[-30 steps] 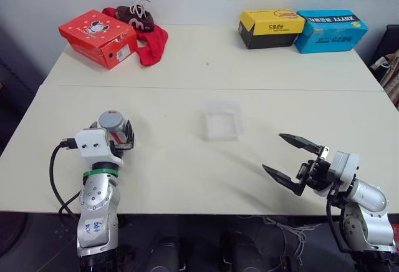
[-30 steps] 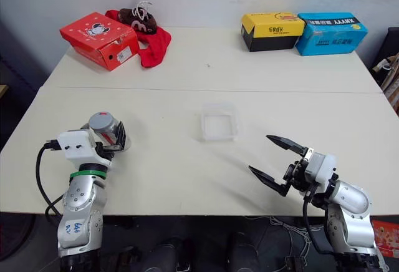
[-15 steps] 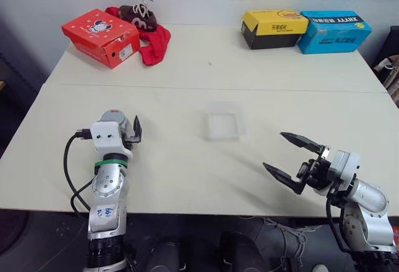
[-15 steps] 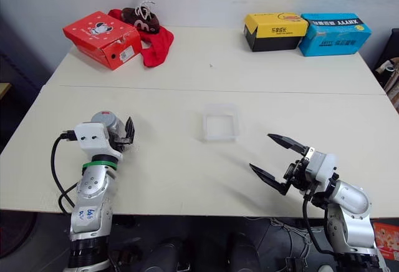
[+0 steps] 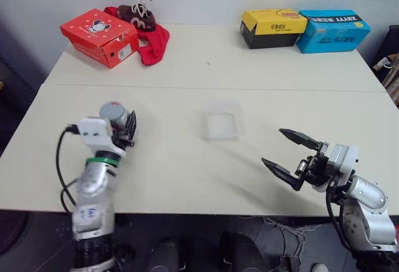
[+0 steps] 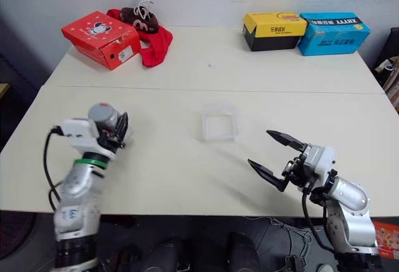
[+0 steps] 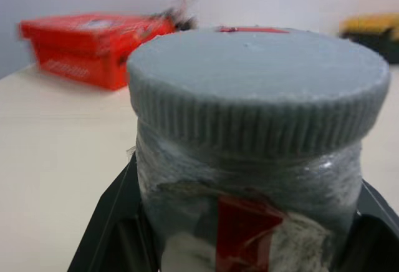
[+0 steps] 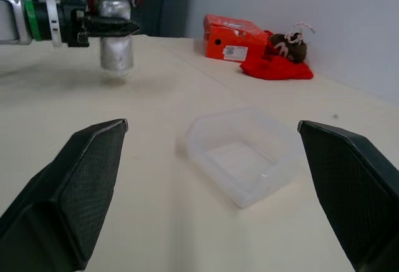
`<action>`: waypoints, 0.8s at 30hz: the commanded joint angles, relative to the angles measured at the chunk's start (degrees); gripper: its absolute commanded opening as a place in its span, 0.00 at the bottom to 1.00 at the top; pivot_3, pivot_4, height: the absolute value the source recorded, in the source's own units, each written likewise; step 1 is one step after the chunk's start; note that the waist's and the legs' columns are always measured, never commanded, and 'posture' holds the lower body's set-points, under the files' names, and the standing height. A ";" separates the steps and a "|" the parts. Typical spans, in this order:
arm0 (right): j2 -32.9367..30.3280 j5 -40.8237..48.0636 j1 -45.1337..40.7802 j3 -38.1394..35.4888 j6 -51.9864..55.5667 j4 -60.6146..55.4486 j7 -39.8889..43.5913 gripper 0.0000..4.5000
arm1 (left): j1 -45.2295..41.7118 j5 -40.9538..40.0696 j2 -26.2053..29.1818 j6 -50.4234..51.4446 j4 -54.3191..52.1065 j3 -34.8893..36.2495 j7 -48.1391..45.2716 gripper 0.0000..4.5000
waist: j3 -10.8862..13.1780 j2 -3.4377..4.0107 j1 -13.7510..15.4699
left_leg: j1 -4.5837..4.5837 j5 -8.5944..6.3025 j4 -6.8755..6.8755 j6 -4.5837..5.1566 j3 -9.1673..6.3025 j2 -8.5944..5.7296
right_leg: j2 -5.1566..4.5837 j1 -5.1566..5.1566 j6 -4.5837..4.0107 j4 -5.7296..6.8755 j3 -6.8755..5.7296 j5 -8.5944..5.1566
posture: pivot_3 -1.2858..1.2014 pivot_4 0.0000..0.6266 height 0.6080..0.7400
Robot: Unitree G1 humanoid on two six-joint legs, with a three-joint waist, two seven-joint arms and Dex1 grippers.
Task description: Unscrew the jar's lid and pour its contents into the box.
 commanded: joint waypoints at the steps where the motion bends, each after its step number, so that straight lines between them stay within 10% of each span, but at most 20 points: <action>1: -4.55 9.05 -6.00 0.97 15.35 -11.90 -6.84 1.00 | -3.55 -11.45 9.32 4.86 -1.40 0.95 -17.09 0.53 | 0.02 0.04 -0.43 | -0.01 0.01 0.00 -0.02 0.00 0.00 | -0.01 -0.02 0.00 0.01 0.00 0.00 | 0.52 0.24 1.00; 12: 4.86 18.09 -46.37 16.05 46.09 -11.83 -27.32 1.00 | -20.66 -10.47 14.40 11.46 5.82 -15.36 -33.66 0.53 | 0.03 0.06 -1.38 | -0.36 0.29 -0.04 0.23 -0.05 -0.01 | 0.15 -0.33 -0.08 0.30 -0.19 -0.04 | 0.52 0.24 1.00; 24: 9.19 7.95 -49.88 20.67 49.29 -8.37 -27.09 1.00 | -21.78 -8.88 10.57 11.40 4.60 -18.99 -34.87 0.53 | 0.04 0.06 -1.42 | -0.95 0.22 0.11 0.49 -0.07 -0.09 | 0.67 -0.56 0.06 0.04 -0.81 0.02 | 0.52 0.24 1.00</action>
